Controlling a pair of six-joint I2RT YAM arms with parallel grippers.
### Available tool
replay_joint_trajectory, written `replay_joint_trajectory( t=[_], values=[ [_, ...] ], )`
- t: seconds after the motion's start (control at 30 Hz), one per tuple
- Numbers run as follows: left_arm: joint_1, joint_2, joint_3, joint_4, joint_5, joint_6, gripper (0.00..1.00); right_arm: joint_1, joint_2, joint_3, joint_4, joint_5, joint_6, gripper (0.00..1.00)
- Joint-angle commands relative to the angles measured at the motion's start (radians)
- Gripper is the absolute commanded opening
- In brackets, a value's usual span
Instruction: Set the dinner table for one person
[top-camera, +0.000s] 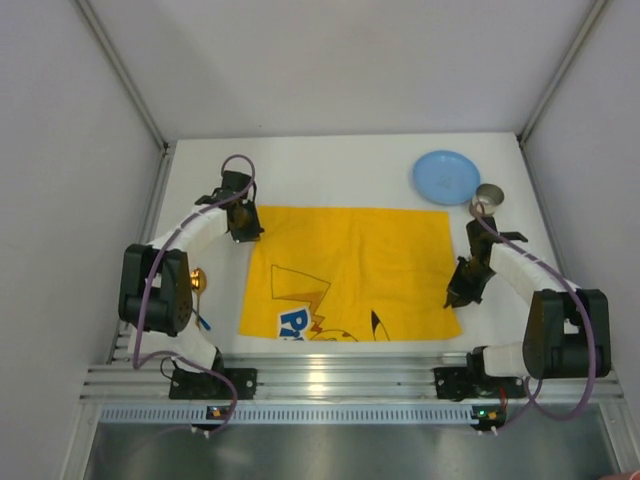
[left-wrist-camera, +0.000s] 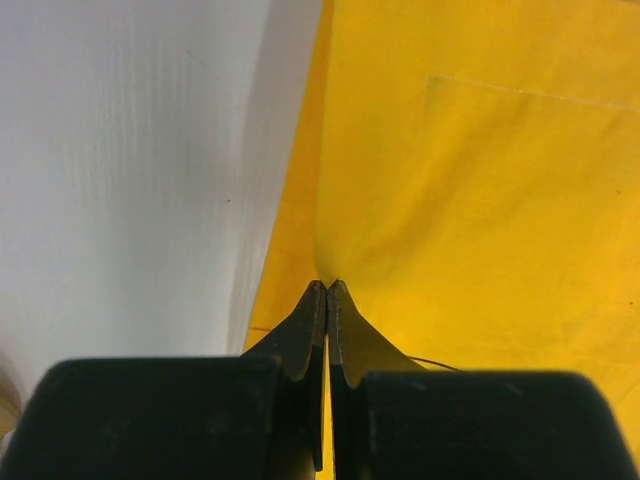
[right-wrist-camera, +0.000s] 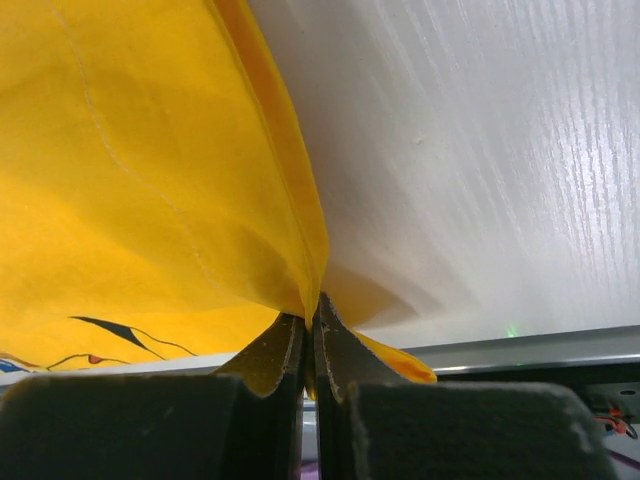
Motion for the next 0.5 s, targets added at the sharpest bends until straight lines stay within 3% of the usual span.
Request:
replay_joint_trajectory(
  t=[0.0, 0.37, 0.43, 0.47],
  values=[
    [0.009, -0.084, -0.027, -0.069, -0.038, 0.012, 0.00, -0.017, 0.016, 0.024, -0.044, 0.003, 0.013, 0.00],
    [0.024, -0.185, -0.138, -0.092, -0.120, -0.013, 0.00, -0.049, 0.124, 0.025, 0.086, -0.073, -0.017, 0.01],
    [0.024, -0.184, -0.118, -0.098, -0.136, -0.011, 0.00, -0.049, 0.121, 0.025, 0.080, -0.075, -0.017, 0.30],
    [0.026, -0.185, -0.109, -0.104, -0.143, -0.011, 0.02, -0.049, 0.115, 0.024, 0.080, -0.078, -0.019, 0.50]
  ],
)
